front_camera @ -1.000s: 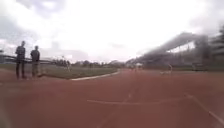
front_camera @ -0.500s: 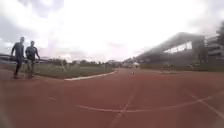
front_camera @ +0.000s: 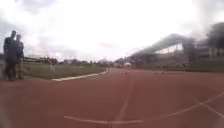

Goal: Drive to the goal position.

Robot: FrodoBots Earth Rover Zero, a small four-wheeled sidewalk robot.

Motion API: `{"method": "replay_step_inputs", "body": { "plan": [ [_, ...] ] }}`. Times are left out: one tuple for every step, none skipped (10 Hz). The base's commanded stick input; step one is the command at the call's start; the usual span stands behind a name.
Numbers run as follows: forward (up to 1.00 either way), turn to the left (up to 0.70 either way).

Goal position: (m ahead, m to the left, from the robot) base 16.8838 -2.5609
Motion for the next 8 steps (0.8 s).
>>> {"method": "replay_step_inputs", "body": {
  "plan": [
    [0.70,0.00],
    [0.70,0.00],
    [0.70,0.00],
    [0.70,0.00],
    [0.70,0.00],
    [0.70,0.00],
    [0.70,0.00],
    [0.70,0.00]
  ]
}}
